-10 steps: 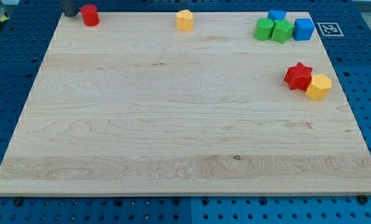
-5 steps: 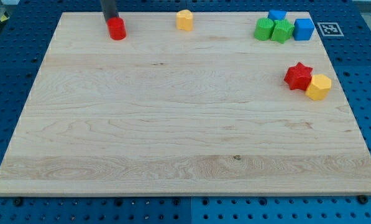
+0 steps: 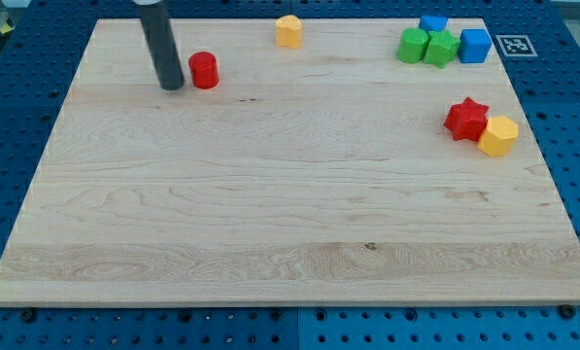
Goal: Push the red circle vertically to the green circle
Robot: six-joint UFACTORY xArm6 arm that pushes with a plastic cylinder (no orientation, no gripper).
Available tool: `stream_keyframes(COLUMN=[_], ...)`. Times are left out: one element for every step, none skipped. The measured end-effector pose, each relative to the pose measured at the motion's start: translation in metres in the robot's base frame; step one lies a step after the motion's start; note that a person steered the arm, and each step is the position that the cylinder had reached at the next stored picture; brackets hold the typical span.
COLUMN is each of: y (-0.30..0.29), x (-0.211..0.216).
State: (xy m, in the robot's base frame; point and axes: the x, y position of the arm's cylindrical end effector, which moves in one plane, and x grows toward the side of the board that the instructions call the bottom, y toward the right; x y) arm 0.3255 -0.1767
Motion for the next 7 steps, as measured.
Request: stream_keyframes(y=[-0.024, -0.021, 0.006, 0.054, 0.1, 0.143, 0.134], x=[-0.023, -0.028, -0.028, -0.011, 0.024, 0.028, 0.027])
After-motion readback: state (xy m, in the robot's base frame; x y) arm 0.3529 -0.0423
